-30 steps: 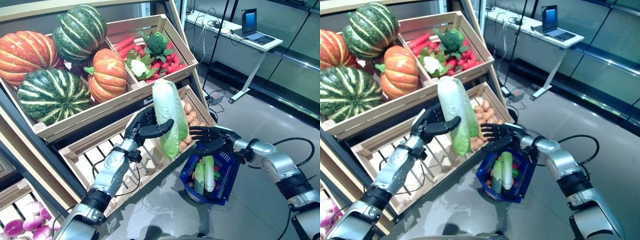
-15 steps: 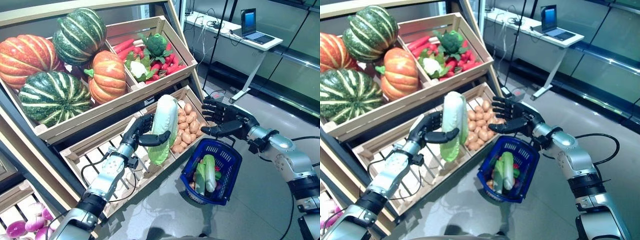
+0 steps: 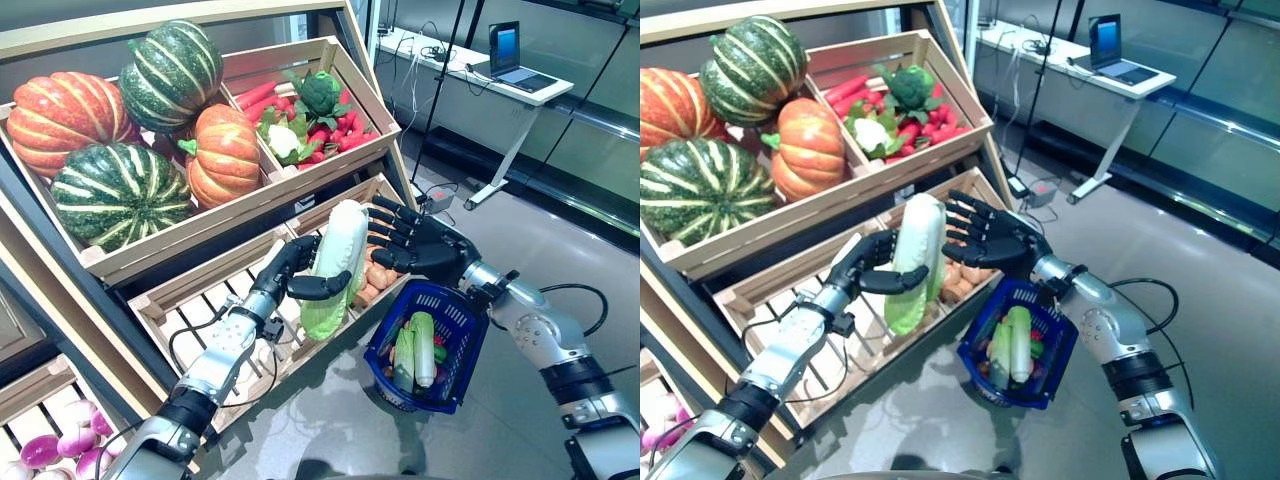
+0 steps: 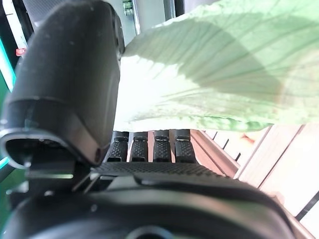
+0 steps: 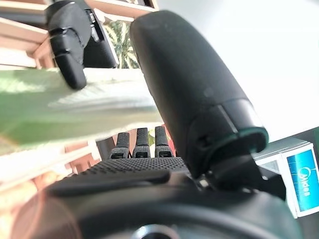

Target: Put vegetables into the basket

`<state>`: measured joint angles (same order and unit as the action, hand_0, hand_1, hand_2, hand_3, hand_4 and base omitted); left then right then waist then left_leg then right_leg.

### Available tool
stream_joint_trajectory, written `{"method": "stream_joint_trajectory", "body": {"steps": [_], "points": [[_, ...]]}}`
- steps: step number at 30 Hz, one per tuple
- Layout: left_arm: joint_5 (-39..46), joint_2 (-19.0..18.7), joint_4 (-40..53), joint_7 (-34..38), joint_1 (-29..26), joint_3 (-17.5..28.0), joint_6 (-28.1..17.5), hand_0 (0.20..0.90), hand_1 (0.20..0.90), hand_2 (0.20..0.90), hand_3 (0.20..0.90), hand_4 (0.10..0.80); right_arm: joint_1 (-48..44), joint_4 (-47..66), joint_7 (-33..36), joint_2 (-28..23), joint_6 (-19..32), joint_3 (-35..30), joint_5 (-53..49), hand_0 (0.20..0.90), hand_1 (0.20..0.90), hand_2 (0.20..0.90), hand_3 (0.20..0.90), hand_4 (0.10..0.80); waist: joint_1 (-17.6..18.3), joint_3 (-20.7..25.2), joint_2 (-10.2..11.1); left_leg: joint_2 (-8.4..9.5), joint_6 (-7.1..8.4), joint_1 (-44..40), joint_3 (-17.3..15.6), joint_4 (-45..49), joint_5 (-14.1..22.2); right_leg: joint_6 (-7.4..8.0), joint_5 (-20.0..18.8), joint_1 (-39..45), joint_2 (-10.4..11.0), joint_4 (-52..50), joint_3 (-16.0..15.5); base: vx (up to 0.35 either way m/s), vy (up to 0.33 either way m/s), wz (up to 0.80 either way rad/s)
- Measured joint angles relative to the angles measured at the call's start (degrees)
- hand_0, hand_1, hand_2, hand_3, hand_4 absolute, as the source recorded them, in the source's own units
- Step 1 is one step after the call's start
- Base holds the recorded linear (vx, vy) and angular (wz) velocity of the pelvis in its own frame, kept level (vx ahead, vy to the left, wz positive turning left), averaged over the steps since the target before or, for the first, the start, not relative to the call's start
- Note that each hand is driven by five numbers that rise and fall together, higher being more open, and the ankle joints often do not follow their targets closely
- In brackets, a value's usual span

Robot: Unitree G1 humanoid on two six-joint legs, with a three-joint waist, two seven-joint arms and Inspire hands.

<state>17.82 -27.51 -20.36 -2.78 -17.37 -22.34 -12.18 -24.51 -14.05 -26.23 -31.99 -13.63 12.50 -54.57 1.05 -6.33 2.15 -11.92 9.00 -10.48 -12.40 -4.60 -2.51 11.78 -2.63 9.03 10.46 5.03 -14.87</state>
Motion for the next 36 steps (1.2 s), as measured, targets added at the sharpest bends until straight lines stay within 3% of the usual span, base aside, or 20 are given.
{"method": "stream_joint_trajectory", "body": {"steps": [28, 29, 30, 36], "points": [[-0.3, -0.7, 0.0, -0.3, 0.0, -3.4, 0.6, 0.3, 0.3, 0.3, 0.3, 0.4, -4.4, -6.2, 0.0, 1.1, 1.2, 5.6, 1.8, 0.9, 0.9, 0.9, 0.9, 0.8, -0.7, 2.3, 0.2, 0.01, -0.06, 0.3, 1.4, -0.4, -1.2, -0.1, -0.2, 0.4, 0.0, 0.0, 0.1, 0.002, 0.004, 0.02], [-0.3, -0.9, 0.0, -0.2, 0.0, -3.8, 0.7, 0.3, 0.3, 0.3, 0.3, 0.4, -4.4, -6.1, 0.0, 1.1, 1.7, 5.9, 3.0, 0.552, 0.552, 0.552, 0.552, 0.568, -0.7, 2.4, 0.1, 0.01, -0.06, 0.3, 1.4, -0.4, -1.2, -0.11, -0.2, 0.4, 0.0, 0.0, 0.1, 0.0, 0.0, 0.0], [-0.8, -1.2, 0.0, -0.2, 0.0, -4.0, 0.8, 0.3, 0.3, 0.3, 0.3, 0.4, -4.4, -5.8, 0.3, 1.1, 2.0, 6.2, 4.6, 0.3, 0.3, 0.3, 0.3, 0.4, -0.6, 2.4, 0.1, 0.01, -0.06, 0.3, 1.3, -0.4, -1.2, -0.1, -0.2, 0.4, 0.0, 0.0, 0.1, 0.0, 0.0, 0.0], [-4.1, -1.3, 0.0, 1.0, 0.0, -5.5, 1.8, 0.3, 0.3, 0.3, 0.3, 0.4, -4.5, -5.5, 4.5, 0.9, 3.0, 7.9, 11.5, 0.3, 0.3, 0.3, 0.3, 0.4, -0.5, 2.5, 0.1, 0.01, -0.06, 0.5, 1.3, -0.4, -1.2, -0.1, -0.2, 0.1, 0.0, 0.0, 0.2, 0.0, 0.0, 0.0]]}}
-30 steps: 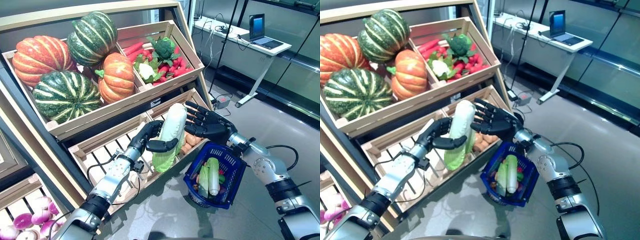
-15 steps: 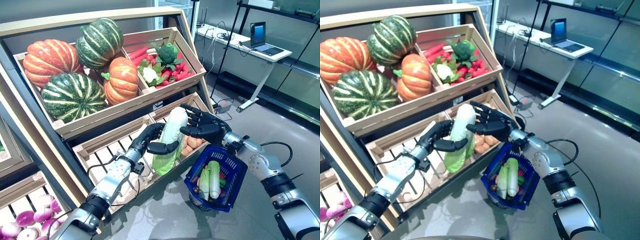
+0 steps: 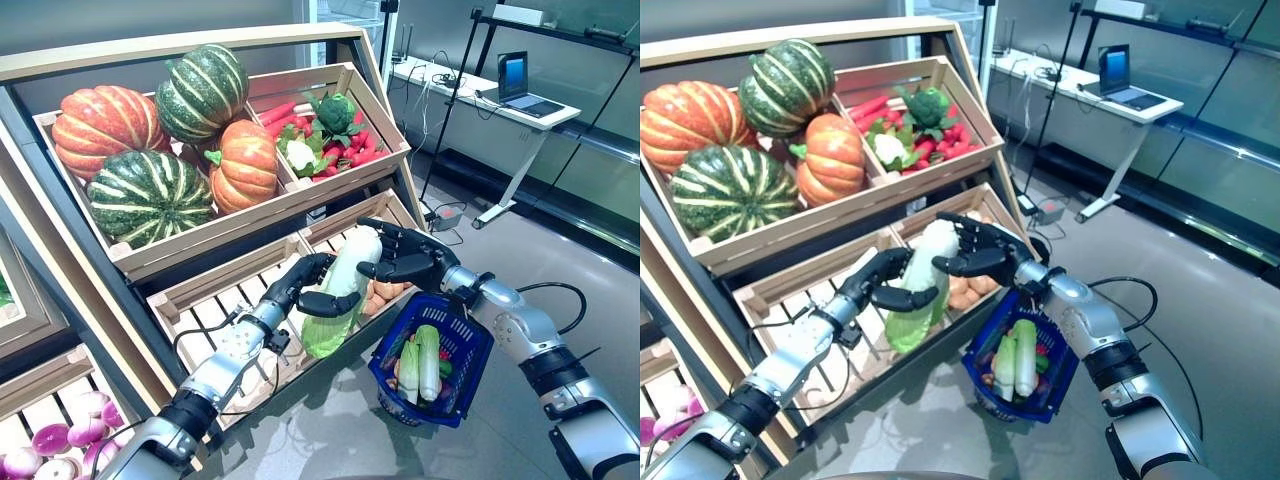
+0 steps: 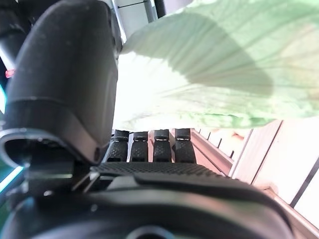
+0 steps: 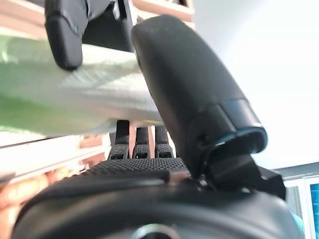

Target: Put vegetables into the basket

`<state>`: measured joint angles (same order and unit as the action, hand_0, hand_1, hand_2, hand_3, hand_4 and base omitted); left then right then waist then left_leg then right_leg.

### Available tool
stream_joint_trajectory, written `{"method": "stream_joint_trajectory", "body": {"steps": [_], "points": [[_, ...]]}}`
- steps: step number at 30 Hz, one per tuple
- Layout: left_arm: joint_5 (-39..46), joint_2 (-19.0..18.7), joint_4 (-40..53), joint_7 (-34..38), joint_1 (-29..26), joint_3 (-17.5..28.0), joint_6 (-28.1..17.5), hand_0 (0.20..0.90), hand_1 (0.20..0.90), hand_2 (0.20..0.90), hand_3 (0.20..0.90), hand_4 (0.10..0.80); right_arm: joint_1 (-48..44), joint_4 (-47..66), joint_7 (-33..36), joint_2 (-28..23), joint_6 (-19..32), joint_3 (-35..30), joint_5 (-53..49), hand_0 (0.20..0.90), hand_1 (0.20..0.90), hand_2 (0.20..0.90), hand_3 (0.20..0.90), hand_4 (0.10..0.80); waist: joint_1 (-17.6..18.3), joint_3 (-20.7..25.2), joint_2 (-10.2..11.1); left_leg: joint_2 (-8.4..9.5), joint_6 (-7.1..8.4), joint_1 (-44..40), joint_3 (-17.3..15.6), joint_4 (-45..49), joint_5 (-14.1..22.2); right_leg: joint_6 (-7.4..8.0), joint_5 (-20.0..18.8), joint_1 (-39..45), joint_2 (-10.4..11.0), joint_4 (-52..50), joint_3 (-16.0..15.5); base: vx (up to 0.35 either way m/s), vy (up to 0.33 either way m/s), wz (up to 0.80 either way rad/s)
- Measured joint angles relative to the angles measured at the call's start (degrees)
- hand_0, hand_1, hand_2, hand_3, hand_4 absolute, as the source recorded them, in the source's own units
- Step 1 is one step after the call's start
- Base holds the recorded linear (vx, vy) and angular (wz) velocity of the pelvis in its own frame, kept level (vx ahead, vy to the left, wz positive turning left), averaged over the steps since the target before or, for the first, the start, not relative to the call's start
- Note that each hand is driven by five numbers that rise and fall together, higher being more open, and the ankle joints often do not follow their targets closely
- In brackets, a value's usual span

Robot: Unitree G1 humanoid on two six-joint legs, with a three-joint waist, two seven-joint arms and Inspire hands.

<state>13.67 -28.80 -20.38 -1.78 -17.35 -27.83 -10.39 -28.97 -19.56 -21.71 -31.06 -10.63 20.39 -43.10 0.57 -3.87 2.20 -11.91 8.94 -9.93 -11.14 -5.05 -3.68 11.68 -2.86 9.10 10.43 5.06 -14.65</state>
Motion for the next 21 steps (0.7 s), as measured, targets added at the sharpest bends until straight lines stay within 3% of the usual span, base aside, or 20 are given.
{"method": "stream_joint_trajectory", "body": {"steps": [16, 18, 19, 21], "points": [[-0.6, 0.0, 0.1, 0.2, 0.0, -0.2, 0.2, 0.3, 0.3, 0.3, 0.3, 0.4, 0.0, 1.7, 2.5, -0.6, 0.1, 0.7, 2.4, 0.3, 0.3, 0.3, 0.3, 0.4, 0.0, 0.2, -0.3, 0.01, 0.0, 0.1, 0.0, 0.0, 0.0, 0.01, 0.0, -0.1, 0.0, 0.0, 0.0, 0.0, 0.0, 0.0], [-0.6, 0.1, 0.1, 0.2, 0.0, -0.2, 0.2, 0.764, 0.764, 0.764, 0.764, 0.709, 0.0, 1.7, 2.5, -0.7, 0.0, 0.7, 2.4, 0.3, 0.3, 0.3, 0.3, 0.4, 0.1, 0.2, -0.4, 0.01, 0.0, 0.1, 0.0, 0.0, 0.0, 0.01, 0.0, -0.1, 0.0, 0.0, 0.0, 0.0, 0.0, 0.0], [-0.6, 0.1, 0.1, 0.2, 0.0, -0.2, 0.2, 0.9, 0.9, 0.9, 0.9, 0.8, 0.0, 1.7, 2.5, -0.7, 0.0, 0.7, 2.5, 0.3, 0.3, 0.3, 0.3, 0.4, 0.1, 0.2, -0.5, 0.01, 0.0, 0.1, 0.0, 0.0, 0.0, 0.01, 0.0, -0.2, 0.0, 0.0, 0.1, 0.0, 0.0, 0.0], [-0.6, 0.2, 0.1, 0.1, 0.0, -0.2, 0.2, 0.9, 0.9, 0.9, 0.9, 0.8, 0.0, 2.0, 2.7, -0.8, 0.1, 0.7, 2.9, 0.3, 0.3, 0.3, 0.3, 0.4, 0.1, 0.2, -0.5, 0.0, 0.0, 0.1, -0.1, 0.0, 0.0, 0.01, 0.0, -0.2, 0.0, 0.0, 0.1, -0.016, -0.002, 0.0]]}}
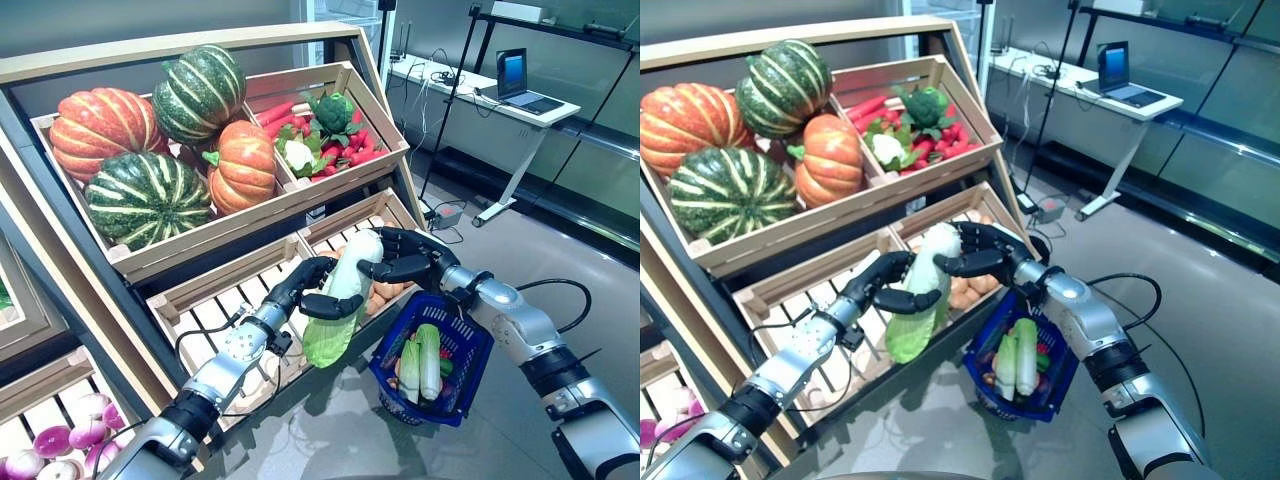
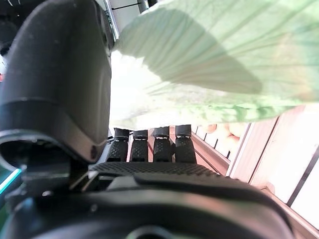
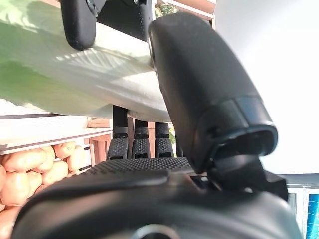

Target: Put vegetables into the basket

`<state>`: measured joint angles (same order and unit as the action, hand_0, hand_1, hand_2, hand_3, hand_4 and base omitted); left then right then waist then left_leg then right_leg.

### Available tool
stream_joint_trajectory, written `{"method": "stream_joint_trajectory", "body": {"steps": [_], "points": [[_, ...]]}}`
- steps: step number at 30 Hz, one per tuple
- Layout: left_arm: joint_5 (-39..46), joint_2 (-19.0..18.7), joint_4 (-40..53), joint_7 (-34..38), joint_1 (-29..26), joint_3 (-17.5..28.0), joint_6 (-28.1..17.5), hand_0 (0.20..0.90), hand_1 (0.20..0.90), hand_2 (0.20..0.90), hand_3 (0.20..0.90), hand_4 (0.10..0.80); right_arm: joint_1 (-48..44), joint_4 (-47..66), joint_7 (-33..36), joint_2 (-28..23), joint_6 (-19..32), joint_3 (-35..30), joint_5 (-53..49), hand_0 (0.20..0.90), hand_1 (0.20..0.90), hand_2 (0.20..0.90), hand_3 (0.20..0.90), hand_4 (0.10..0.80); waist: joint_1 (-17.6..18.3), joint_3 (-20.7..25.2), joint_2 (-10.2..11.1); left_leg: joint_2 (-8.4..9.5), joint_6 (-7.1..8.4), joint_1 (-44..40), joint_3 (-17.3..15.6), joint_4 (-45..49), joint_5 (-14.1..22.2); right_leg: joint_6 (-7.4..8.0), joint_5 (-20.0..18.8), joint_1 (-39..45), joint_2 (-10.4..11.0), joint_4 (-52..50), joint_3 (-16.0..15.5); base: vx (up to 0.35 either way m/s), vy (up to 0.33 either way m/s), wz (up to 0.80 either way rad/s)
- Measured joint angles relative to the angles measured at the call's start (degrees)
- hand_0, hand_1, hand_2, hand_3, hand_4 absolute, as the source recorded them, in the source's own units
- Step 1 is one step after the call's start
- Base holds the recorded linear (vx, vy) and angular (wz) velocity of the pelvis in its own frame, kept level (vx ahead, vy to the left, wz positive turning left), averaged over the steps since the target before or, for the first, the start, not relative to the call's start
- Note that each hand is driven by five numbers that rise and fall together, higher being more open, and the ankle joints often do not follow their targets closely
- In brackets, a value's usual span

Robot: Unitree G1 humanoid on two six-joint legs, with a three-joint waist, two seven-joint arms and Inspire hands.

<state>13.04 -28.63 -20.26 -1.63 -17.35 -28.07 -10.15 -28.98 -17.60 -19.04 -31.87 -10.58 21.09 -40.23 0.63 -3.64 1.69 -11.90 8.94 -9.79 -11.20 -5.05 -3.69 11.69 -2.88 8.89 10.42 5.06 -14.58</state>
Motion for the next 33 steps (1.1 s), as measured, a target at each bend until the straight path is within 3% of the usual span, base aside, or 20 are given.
{"method": "stream_joint_trajectory", "body": {"steps": [12, 17, 33], "points": [[-2.2, 3.2, 0.0, 0.8, 0.0, -0.4, 1.3, 0.9, 0.9, 0.9, 0.9, 0.8, 0.0, 0.5, 3.1, -0.4, 0.0, -0.3, 1.6, 0.3, 0.3, 0.3, 0.3, 0.4, 0.3, 0.0, -0.1, 0.0, 0.0, 0.3, -0.1, 0.0, 0.0, 0.01, 0.0, -0.4, 0.0, 0.0, 0.2, -0.003, -0.001, 0.0], [-2.3, 3.5, -1.0, 1.2, 0.0, -0.5, 4.1, 0.9, 0.9, 0.9, 0.9, 0.8, 0.0, 0.5, 3.1, -0.6, 0.0, -0.3, 1.7, 0.3, 0.3, 0.3, 0.3, 0.4, 0.6, -0.1, -0.1, 0.0, 0.0, 0.3, -0.2, 0.0, 0.0, 0.01, 0.0, -0.5, 0.0, 0.0, 0.5, 0.0, 0.0, 0.0], [-4.5, 5.7, -3.4, 5.2, 1.4, -0.5, 7.1, 0.9, 0.9, 0.9, 0.9, 0.8, 1.4, -0.2, 4.1, -2.5, 1.9, -0.3, 11.3, 0.3, 0.3, 0.3, 0.3, 0.4, 1.7, -0.2, -0.2, -0.01, -0.04, 0.7, -1.8, 0.0, 0.1, 0.03, -0.3, -2.2, -0.1, 0.0, 3.0, -0.004, -0.008, -0.04]]}}
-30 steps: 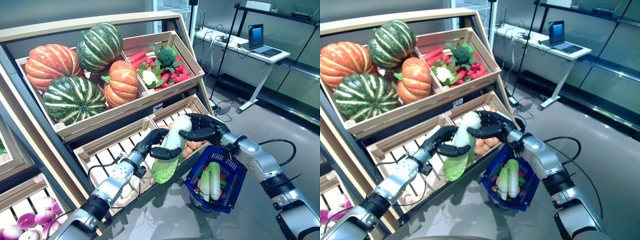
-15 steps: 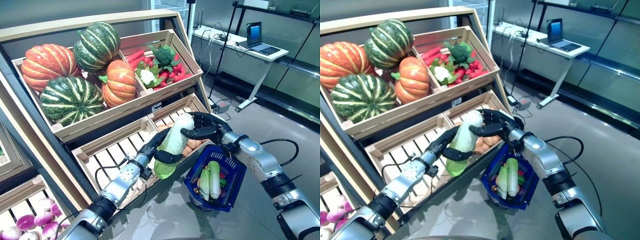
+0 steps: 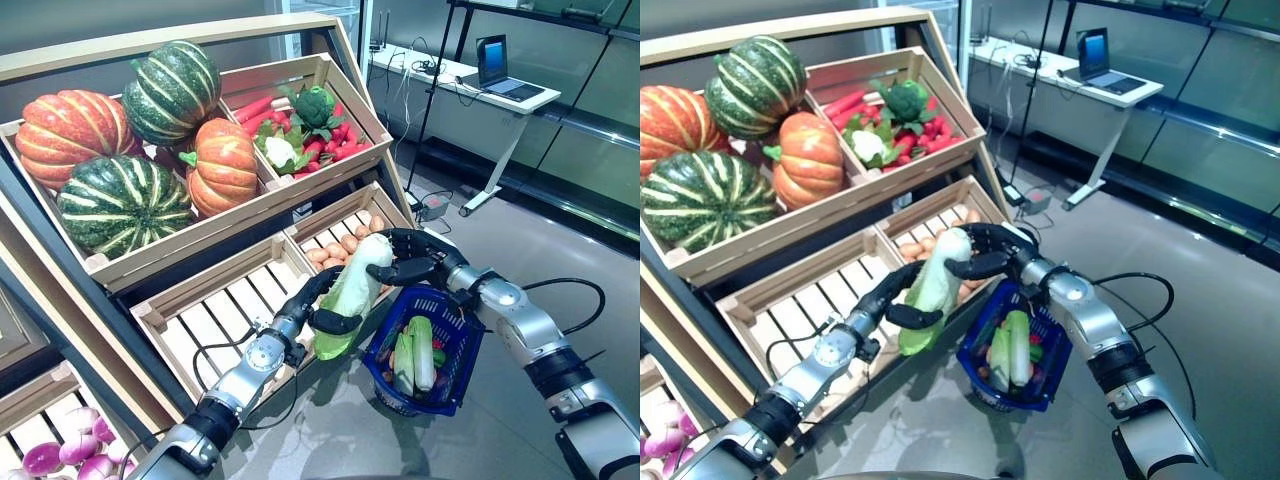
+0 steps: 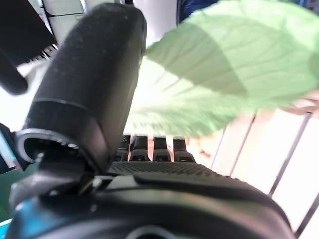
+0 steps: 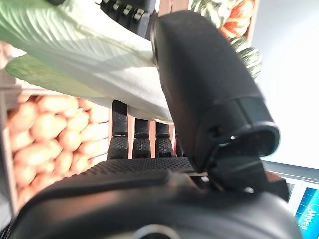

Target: Put vegetables into the basket

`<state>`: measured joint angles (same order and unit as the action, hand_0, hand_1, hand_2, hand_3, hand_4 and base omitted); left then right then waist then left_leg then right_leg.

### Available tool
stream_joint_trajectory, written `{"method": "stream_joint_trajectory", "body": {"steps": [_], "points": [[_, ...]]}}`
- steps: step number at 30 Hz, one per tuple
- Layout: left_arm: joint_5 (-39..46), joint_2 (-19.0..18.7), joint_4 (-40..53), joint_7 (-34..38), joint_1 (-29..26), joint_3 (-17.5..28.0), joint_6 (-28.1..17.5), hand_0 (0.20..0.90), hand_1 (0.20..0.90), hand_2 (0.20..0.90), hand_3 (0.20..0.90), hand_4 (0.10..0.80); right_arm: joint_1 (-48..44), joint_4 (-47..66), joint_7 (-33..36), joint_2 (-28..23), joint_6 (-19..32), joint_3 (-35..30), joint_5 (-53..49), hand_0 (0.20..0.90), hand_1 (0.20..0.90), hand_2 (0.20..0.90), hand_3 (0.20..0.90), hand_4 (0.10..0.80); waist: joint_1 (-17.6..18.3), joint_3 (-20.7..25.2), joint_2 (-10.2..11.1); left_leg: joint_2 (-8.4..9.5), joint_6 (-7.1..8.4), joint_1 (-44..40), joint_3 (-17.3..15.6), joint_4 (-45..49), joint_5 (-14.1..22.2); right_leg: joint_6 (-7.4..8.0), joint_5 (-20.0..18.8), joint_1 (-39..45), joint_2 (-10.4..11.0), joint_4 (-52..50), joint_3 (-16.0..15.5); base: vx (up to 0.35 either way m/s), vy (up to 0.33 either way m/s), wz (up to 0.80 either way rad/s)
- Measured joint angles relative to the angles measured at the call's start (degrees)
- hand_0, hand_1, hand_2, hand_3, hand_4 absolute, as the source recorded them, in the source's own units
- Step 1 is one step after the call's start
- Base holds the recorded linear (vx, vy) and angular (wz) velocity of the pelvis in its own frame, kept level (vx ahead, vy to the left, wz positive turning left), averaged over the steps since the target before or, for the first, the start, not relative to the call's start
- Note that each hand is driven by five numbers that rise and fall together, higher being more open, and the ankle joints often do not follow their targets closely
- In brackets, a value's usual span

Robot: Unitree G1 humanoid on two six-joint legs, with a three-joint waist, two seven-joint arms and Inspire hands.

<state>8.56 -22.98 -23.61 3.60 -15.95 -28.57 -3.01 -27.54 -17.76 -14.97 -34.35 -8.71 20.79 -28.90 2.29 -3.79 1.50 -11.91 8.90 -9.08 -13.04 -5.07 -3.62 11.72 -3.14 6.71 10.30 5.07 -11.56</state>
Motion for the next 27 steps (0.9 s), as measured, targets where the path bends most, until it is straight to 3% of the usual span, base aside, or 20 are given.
{"method": "stream_joint_trajectory", "body": {"steps": [7, 11, 15, 27], "points": [[-0.7, -0.2, -1.7, 0.9, 0.1, 0.3, 0.3, 0.9, 0.9, 0.9, 0.9, 0.8, 1.0, -4.4, 1.0, -2.7, 2.0, -1.8, 0.5, 0.3, 0.3, 0.3, 0.3, 0.4, -0.1, -1.2, 0.0, 0.0, 0.0, 0.1, 0.0, 0.0, 0.0, 0.0, 0.0, -0.1, 0.0, 0.0, 0.0, 0.008, -0.035, 0.0], [-2.2, -3.4, -4.1, 3.1, 2.4, 4.7, 0.3, 0.9, 0.9, 0.9, 0.9, 0.8, 1.5, -11.4, 3.2, -9.0, 2.0, -4.7, 1.5, 0.3, 0.3, 0.3, 0.3, 0.4, -0.3, -2.7, -0.1, -0.01, 0.0, 0.1, 0.0, 0.0, 0.0, 0.01, 0.0, -0.1, 0.0, 0.0, 0.0, 0.019, -0.044, 0.01], [-2.1, -5.5, -4.6, 4.0, 5.3, 9.4, 0.3, 0.9, 0.9, 0.9, 0.9, 0.8, 3.2, -19.0, 5.3, -12.1, 2.0, -8.8, 1.4, 0.3, 0.3, 0.3, 0.3, 0.4, -0.6, -3.2, -0.2, -0.01, 0.0, 0.2, 0.1, 0.0, 0.0, 0.0, 0.0, -0.1, 0.0, 0.0, -0.2, 0.042, -0.049, 0.01], [2.1, -6.0, -2.7, 0.0, 8.2, 8.7, 0.0, 0.9, 0.9, 0.9, 0.9, 0.8, 3.7, -32.6, 8.8, -11.2, 2.1, -11.8, -3.3, 0.3, 0.3, 0.3, 0.3, 0.4, -3.2, -3.4, -0.5, -0.04, 0.07, 1.2, 1.5, 0.0, -0.2, -0.07, 0.0, -0.1, 0.0, 0.0, -1.4, -0.012, -0.068, 0.05]]}}
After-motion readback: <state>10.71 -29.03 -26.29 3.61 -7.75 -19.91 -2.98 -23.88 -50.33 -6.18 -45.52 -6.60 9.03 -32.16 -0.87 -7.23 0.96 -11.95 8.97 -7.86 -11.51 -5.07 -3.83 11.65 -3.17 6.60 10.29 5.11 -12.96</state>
